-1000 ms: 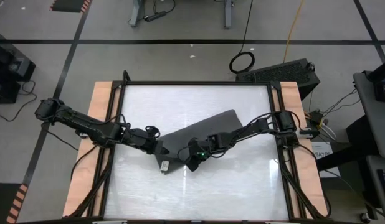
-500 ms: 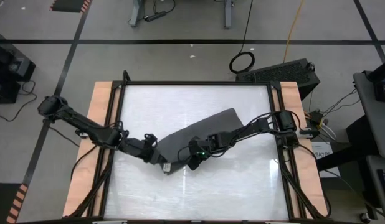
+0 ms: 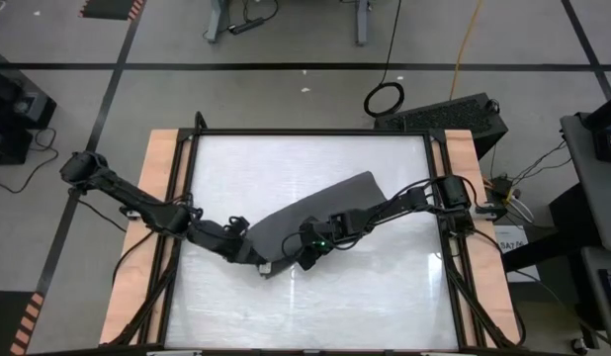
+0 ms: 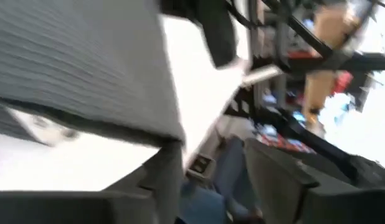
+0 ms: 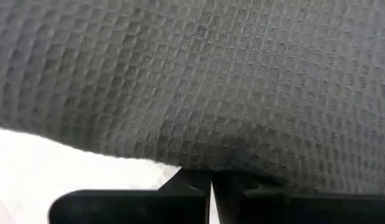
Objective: Roll towel into tight, uniform cylinder
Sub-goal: Roll the gray towel
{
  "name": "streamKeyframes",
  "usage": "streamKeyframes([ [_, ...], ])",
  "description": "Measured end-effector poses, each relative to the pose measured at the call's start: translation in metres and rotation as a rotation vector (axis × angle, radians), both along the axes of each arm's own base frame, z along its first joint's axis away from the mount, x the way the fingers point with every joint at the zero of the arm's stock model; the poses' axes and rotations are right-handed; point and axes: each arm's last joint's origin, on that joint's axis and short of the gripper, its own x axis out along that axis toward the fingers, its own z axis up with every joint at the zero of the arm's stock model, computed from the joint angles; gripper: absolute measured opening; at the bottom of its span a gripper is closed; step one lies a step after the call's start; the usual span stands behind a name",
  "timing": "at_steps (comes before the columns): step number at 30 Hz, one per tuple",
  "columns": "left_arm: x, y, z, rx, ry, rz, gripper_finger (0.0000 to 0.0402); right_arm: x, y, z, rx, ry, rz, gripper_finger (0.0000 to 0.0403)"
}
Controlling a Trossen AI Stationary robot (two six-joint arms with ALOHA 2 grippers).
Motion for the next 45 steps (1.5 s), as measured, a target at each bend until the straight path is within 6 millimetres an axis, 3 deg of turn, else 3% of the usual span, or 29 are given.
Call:
streamKeyframes([
  [5,0.000,-0.003,0.006,-0.036,-0.050,-0.114,0.0228,0.000,0.000,0.000,0.000,0.000,0.000,0.0000],
  [10,-0.002,-0.006,0.005,-0.008,-0.057,-0.234,0.0235,0.000,0.000,0.000,0.004,0.000,-0.001,0.0000],
  [14,-0.004,-0.003,-0.002,0.041,0.009,-0.200,0.0235,0.000,0.000,0.000,0.010,0.001,0.003,0.0000],
  [18,-0.013,0.003,-0.018,0.152,0.181,-0.125,0.0235,-0.001,0.002,0.004,0.075,0.004,0.046,0.0000],
  [24,-0.025,-0.001,-0.028,0.350,0.257,-0.112,0.0235,-0.011,0.005,0.033,0.194,0.002,0.125,0.0003],
  [28,-0.027,-0.005,-0.028,0.309,0.269,-0.083,0.0235,-0.025,0.003,0.058,0.211,0.016,0.153,0.0015],
  [37,-0.037,-0.014,-0.034,0.340,0.309,0.092,0.0235,-0.063,-0.038,0.117,0.001,0.002,-0.005,0.0038],
  [45,-0.025,-0.038,-0.049,0.237,0.305,0.037,0.0235,-0.077,-0.083,0.121,-0.072,0.073,-0.043,0.0040],
])
